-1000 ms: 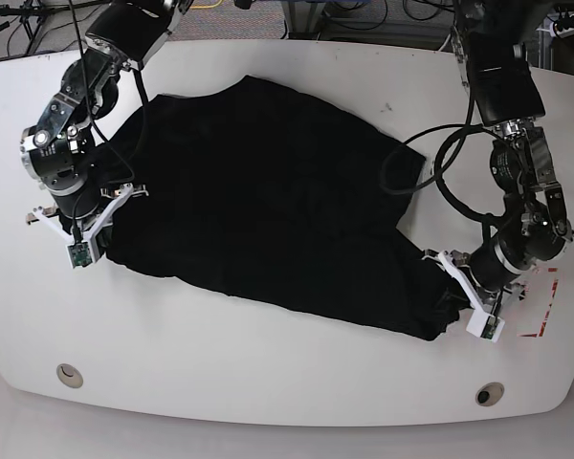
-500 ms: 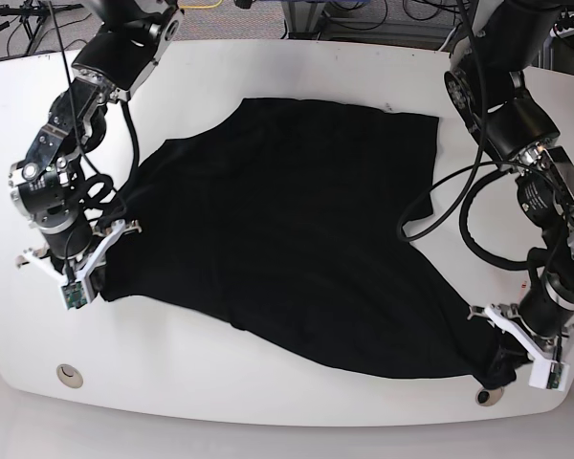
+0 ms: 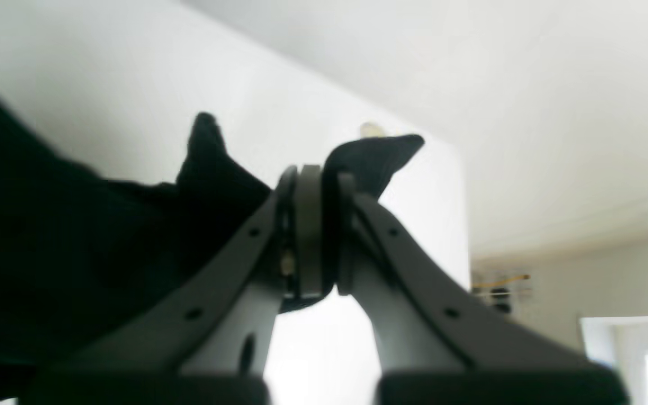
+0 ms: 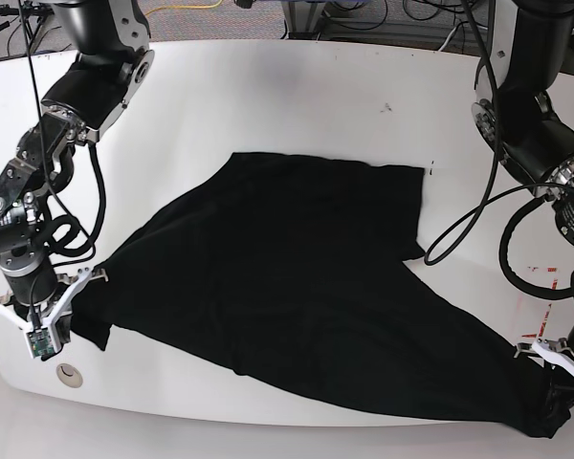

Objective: Fold the T-shirt properly
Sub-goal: 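Lift the shirt with both grippers and pull it toward the robot, then swing the lifted shirt with both grippers, stretching it between them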

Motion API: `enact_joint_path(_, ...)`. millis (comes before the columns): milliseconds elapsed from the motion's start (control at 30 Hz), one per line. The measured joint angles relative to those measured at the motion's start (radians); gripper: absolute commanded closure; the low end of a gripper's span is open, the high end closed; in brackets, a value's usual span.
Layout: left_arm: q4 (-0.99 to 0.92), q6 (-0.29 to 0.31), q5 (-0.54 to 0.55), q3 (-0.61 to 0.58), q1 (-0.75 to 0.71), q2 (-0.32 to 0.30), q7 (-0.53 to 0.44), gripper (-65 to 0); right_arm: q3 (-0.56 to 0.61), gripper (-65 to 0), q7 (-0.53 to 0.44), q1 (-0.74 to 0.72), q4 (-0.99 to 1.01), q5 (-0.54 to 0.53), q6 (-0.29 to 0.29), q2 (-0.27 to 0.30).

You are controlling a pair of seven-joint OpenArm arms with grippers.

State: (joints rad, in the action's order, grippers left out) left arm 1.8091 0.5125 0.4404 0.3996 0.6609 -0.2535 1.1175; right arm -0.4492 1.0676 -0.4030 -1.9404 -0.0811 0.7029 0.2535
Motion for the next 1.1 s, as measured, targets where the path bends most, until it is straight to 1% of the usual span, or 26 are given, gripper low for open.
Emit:
enact_joint_path(133, -0.003, 0.001, 0.007, -0.004, 0.035, -0.002, -0.003, -0.1, 0.018, -0.4, 0.003, -0.035, 0.002, 0.000, 0.000, 0.006)
enact_joint_path(200, -0.009, 0.008, 0.018, -0.004, 0.060, -0.002, 0.021, -0.1, 0.030, -0.4, 0.011, -0.058, 0.006, 0.000, 0.001, 0.005)
enact_joint_path(433, -0.011, 0.004, 0.015, 0.002, 0.122, -0.014, 0.020, -0.4, 0.032, -0.3, 0.007, -0.145, 0.006, 0.000, -0.001, 0.008)
enact_joint_path(467, -0.011, 0.004, 0.014, 0.002, 0.137, -0.015, 0.027, -0.4, 0.031, -0.3, 0.008, -0.163, 0.007, -0.001, 0.000, 0.007)
enact_joint_path(533, -0.011, 0.003, 0.003, 0.002, 0.167, -0.011, 0.060, -0.4, 0.029, -0.3, 0.041, -0.207, 0.020, 0.000, 0.001, 0.004)
enact_joint_path(567, -0.008, 0.004, 0.001, 0.000, 0.181, -0.011, 0.062, -0.4, 0.029, -0.3, 0.055, -0.228, 0.023, 0.008, 0.002, 0.005)
enact_joint_path(633, -0.004, 0.004, 0.019, -0.003, 0.211, -0.011, 0.046, -0.5, 0.031, -0.3, 0.040, -0.272, 0.024, 0.003, 0.000, 0.011)
enact_joint_path(667, -0.002, 0.004, 0.029, -0.004, 0.222, -0.011, 0.038, -0.5, 0.033, -0.3, 0.027, -0.288, 0.024, -0.004, -0.002, 0.016)
enact_joint_path(767, 0.007, 0.005, 0.042, -0.002, 0.248, -0.014, 0.042, -0.6, 0.042, -0.2, 0.027, -0.319, 0.028, -0.007, -0.003, 0.037)
enact_joint_path(933, 0.003, 0.005, 0.025, 0.017, 0.286, -0.020, 0.072, -0.5, 0.063, -0.7, 0.075, -0.362, 0.054, 0.013, 0.000, 0.080)
enact_joint_path(1100, -0.007, 0.005, 0.020, 0.018, 0.342, -0.027, 0.084, -0.6, 0.093, -0.5, 0.070, -0.421, 0.076, 0.013, -0.001, 0.125)
